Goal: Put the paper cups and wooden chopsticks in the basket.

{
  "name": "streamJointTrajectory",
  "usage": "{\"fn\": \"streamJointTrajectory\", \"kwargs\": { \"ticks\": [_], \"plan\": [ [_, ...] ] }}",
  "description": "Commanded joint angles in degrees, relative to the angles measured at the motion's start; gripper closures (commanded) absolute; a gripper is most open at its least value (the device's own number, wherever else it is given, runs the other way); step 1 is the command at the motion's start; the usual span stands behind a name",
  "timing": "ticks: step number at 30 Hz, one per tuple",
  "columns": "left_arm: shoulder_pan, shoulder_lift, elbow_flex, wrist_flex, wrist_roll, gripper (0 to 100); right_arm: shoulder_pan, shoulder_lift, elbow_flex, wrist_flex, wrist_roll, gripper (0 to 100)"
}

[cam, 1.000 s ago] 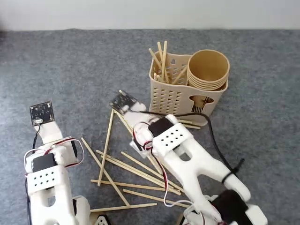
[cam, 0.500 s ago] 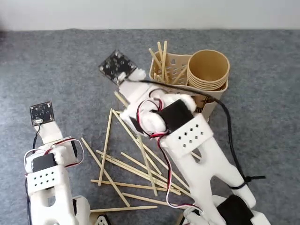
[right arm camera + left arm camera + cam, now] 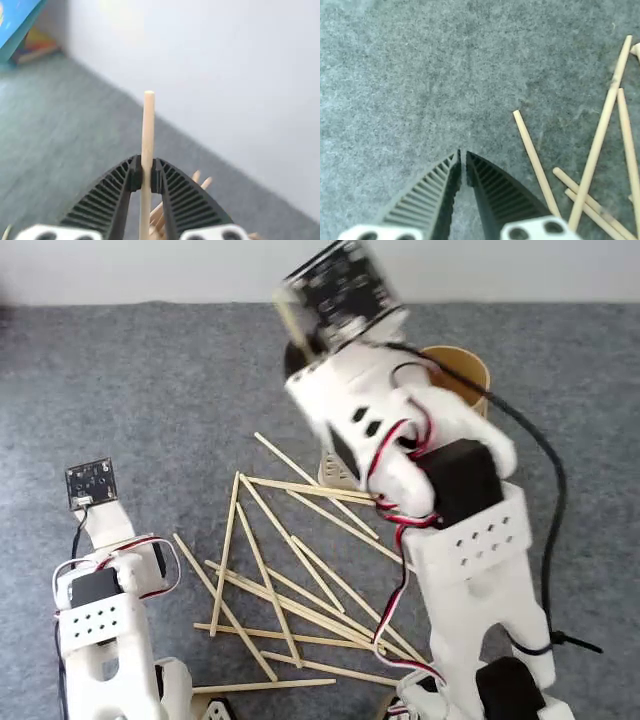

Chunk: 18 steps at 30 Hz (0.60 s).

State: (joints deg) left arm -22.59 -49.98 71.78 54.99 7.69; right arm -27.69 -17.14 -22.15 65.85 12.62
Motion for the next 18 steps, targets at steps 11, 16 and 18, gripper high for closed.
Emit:
{"fn": "streamJointTrajectory", "kwargs": {
  "ticks": [11, 16, 18],
  "plan": [
    [-0.3, -1.3, -0.4, -0.9, -0.5, 98, 10.2, 1.9, -2.6, -26.7, -7.9, 99.1],
    [-0.3, -1.3, -0.3, -0.9, -0.5, 98, 14.5, 7.8, -2.6, -29.7, -13.6, 99.1],
    [-0.3, -1.3, -0.3, -0.9, -0.5, 98, 15.4, 9.9, -2.6, -29.3, -15.4, 99.1]
  ]
}}
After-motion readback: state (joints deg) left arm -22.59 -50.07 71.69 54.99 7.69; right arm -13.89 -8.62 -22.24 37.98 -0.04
